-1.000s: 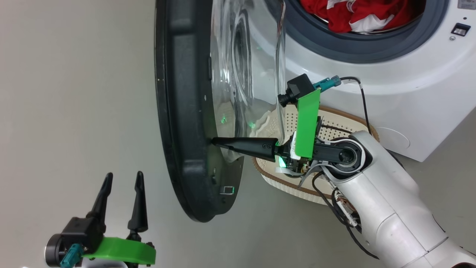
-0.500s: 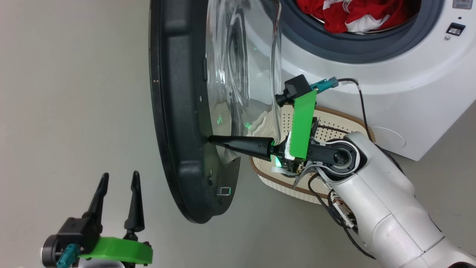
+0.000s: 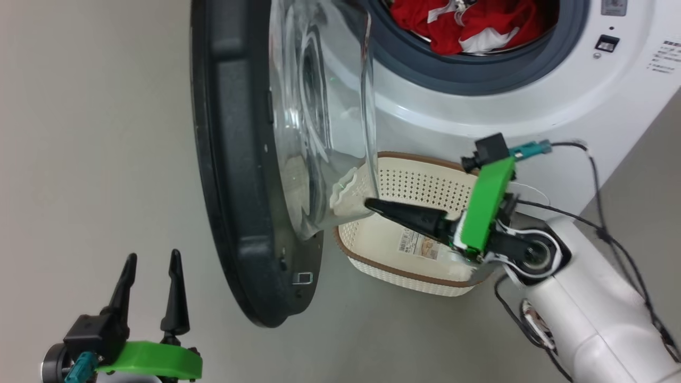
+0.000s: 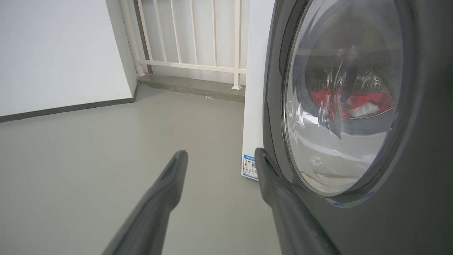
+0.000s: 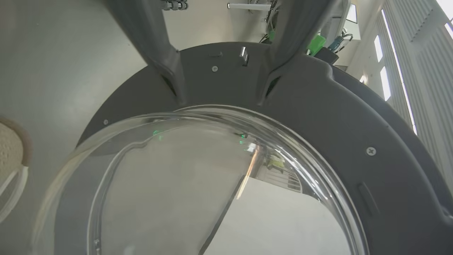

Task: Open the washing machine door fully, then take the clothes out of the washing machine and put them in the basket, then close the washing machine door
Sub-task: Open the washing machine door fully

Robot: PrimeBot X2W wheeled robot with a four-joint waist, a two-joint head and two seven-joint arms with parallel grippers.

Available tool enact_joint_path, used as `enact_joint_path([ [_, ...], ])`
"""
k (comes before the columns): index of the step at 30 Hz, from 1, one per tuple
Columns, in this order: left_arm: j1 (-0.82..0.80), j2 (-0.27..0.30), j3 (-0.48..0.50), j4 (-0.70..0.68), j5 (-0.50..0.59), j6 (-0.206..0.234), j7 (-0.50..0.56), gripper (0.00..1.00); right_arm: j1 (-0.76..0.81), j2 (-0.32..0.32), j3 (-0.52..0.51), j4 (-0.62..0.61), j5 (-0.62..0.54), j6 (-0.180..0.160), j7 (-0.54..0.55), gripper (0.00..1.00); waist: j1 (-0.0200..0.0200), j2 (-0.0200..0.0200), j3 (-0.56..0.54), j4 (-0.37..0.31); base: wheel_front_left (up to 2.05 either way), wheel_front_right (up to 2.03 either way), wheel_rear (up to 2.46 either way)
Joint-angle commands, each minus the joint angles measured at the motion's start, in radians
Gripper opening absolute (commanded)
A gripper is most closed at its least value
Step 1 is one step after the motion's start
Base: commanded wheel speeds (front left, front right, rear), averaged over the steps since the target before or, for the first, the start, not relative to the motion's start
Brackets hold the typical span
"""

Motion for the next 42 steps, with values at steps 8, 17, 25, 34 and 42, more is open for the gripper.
enact_joint_path([
  [8, 0.003, 0.02, 0.073, -0.007, 0.027, -0.012, -0.009, 1.0, 0.089, -0.08, 0.055, -0.018, -0.135, 0.002, -0.133, 1.0, 0.0, 0.0, -0.023, -0.055, 0.0, 0.0, 0.0],
  [17, 0.019, 0.02, 0.104, -0.003, 0.036, -0.019, -0.009, 1.0, 0.127, -0.158, 0.129, -0.024, -0.266, 0.002, -0.387, 1.0, 0.0, 0.0, -0.04, -0.094, 0.0, 0.0, 0.0],
  [25, 0.021, 0.02, 0.127, 0.006, 0.04, -0.025, -0.009, 1.0, 0.121, -0.233, 0.267, -0.024, -0.407, 0.002, -0.699, 1.0, 0.0, 0.0, -0.045, -0.111, 0.0, 0.0, 0.0],
  [34, 0.019, 0.02, 0.141, 0.014, 0.055, -0.033, -0.009, 1.0, 0.091, -0.275, 0.386, 0.034, -0.495, 0.002, -0.941, 1.0, 0.0, 0.0, -0.058, -0.116, 0.0, 0.0, 0.0],
  [42, 0.013, 0.02, 0.14, 0.007, 0.048, -0.03, -0.009, 1.0, 0.187, -0.232, 0.102, -0.06, -0.838, 0.002, -0.95, 1.0, 0.0, 0.0, -0.048, -0.114, 0.0, 0.0, 0.0],
])
